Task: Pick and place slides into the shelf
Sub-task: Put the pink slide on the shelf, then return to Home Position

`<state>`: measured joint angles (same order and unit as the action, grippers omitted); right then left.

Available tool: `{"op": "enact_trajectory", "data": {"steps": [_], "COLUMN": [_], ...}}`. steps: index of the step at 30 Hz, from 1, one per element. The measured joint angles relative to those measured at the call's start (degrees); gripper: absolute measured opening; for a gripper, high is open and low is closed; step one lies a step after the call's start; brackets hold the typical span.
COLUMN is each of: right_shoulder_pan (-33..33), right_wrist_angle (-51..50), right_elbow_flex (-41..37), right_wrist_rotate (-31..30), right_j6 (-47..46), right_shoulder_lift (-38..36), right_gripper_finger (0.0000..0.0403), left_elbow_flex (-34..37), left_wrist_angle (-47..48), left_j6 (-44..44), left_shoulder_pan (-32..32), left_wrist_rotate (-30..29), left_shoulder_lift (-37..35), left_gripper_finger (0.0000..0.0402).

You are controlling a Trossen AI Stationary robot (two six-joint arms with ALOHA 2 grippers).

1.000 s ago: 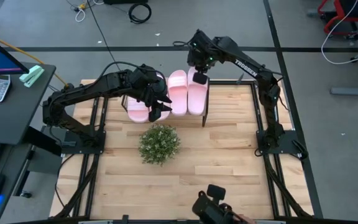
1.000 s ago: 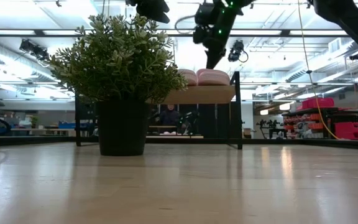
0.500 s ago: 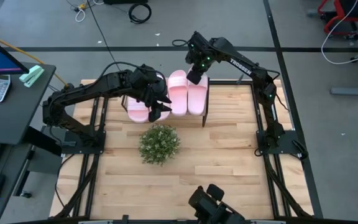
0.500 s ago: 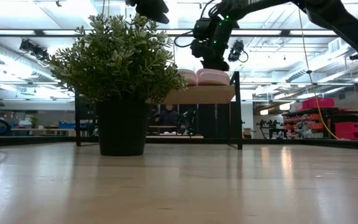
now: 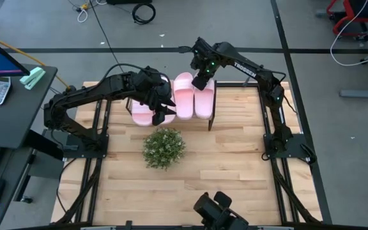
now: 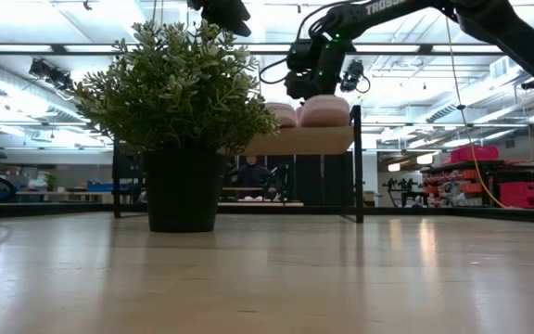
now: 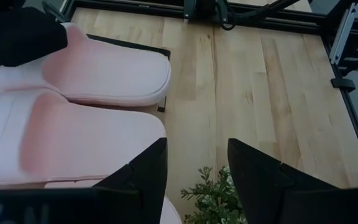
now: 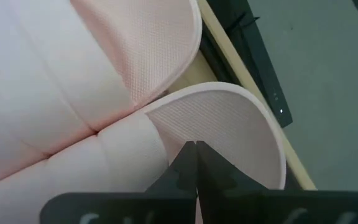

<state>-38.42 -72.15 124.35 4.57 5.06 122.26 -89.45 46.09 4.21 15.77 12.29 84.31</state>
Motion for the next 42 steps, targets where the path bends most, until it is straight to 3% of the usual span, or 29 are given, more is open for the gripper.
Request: {"op": "enact_trajectory", "data": {"steps": [10, 19, 35, 38, 42], "right_shoulder_pan": [0.0, 0.3, 7.5, 8.9, 11.3], "right_wrist_angle": [-0.3, -8.2, -15.0, -15.5, -17.2], "right_elbow_flex": [2.6, 10.8, 9.3, 9.3, 9.3], "right_wrist_rotate": [-0.1, 0.3, 0.3, 0.3, 0.2], "right_j6": [-0.5, 2.8, 3.0, 2.2, 2.0], "right_shoulder_lift": [-0.1, -0.2, -12.7, -13.8, -15.4], "right_gripper_finger": [0.0025, 0.0051, 0.0042, 0.0042, 0.0039], "left_elbow_flex": [0.0, 0.0, 0.2, 4.0, 14.1], "left_wrist_angle": [0.1, 0.1, -2.2, -6.4, -17.2], "left_j6": [0.1, 1.0, 0.6, -1.8, -6.6], "left_shoulder_pan": [0.0, 0.1, 3.7, 4.5, 5.9], "left_wrist_rotate": [0.0, 0.0, -0.1, -1.6, -1.8], "left_shoulder_lift": [0.0, 0.0, 0.0, -1.4, -7.3], "left_gripper_finger": [0.0174, 0.0174, 0.0173, 0.0172, 0.0166]}}
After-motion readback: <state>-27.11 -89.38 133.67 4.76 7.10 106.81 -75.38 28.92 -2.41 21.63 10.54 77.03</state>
